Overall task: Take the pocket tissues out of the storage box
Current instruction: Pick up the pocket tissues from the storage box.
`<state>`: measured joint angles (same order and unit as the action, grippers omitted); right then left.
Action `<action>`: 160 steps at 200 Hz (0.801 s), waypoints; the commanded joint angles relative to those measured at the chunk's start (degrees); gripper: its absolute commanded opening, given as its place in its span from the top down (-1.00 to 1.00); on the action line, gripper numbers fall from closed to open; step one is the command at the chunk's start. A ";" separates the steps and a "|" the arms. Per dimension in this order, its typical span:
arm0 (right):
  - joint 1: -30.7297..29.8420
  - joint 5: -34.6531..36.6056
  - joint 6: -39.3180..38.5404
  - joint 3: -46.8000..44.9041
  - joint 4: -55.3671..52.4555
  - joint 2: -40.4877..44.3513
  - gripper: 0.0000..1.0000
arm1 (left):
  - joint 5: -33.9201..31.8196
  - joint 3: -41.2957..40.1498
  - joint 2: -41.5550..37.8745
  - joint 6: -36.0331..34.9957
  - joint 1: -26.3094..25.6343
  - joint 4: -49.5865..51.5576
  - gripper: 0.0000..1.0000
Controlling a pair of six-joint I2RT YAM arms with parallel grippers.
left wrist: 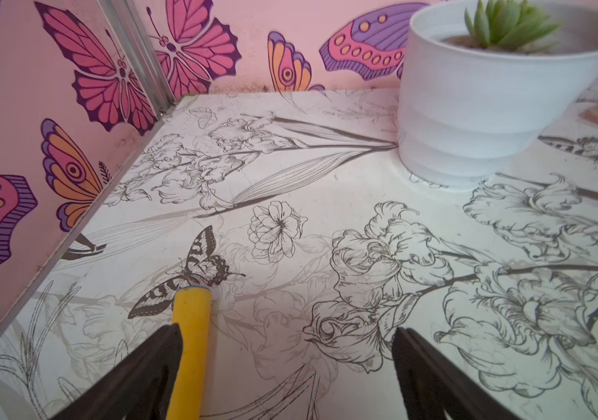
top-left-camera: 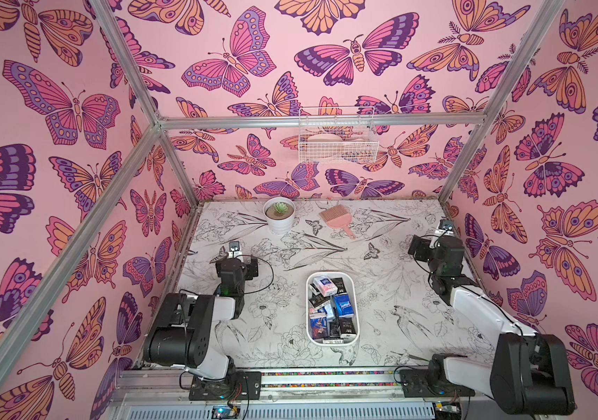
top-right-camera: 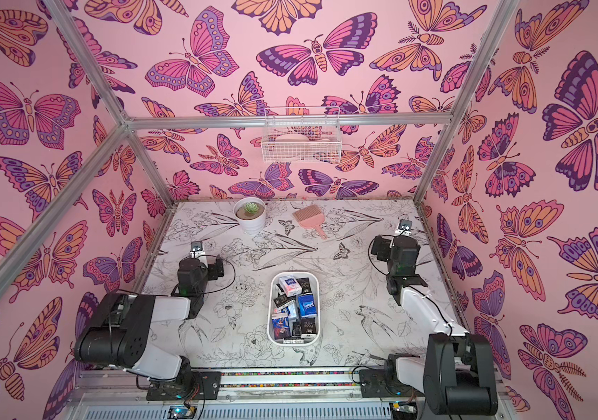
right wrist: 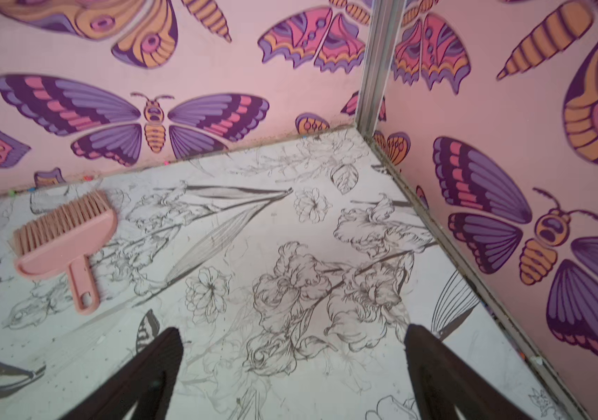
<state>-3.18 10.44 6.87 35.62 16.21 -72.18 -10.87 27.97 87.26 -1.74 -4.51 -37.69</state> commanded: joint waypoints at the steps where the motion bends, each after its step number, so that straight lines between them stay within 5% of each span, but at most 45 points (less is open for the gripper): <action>1: -0.63 -2.81 1.72 1.86 -4.17 -3.30 -0.98 | 7.50 12.31 -3.75 -4.61 -0.75 22.81 -0.91; 38: -8.40 -2.53 -0.91 5.90 -9.73 -4.94 -0.98 | 6.74 19.67 -12.55 -0.10 -3.08 34.14 -1.00; 92: -27.29 -9.21 -2.54 19.67 -29.45 -7.38 -0.98 | -11.10 35.52 -11.65 -2.73 -15.16 63.99 -0.99; 109: -33.31 -9.99 -2.73 23.65 -33.37 -10.67 -0.98 | -10.84 40.44 -9.36 4.39 -15.32 73.35 -1.00; 127: -39.21 -8.03 -3.40 28.81 -37.77 -15.61 -0.98 | -3.08 46.15 -4.24 9.85 -13.94 82.86 -1.00; 160: -46.52 -1.91 -4.78 38.32 -46.55 -25.61 -0.99 | -3.40 49.53 0.00 15.69 -14.11 89.72 -0.99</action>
<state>-45.93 3.75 3.99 68.86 -19.29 -92.62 -15.33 76.51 85.65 6.94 -18.52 39.68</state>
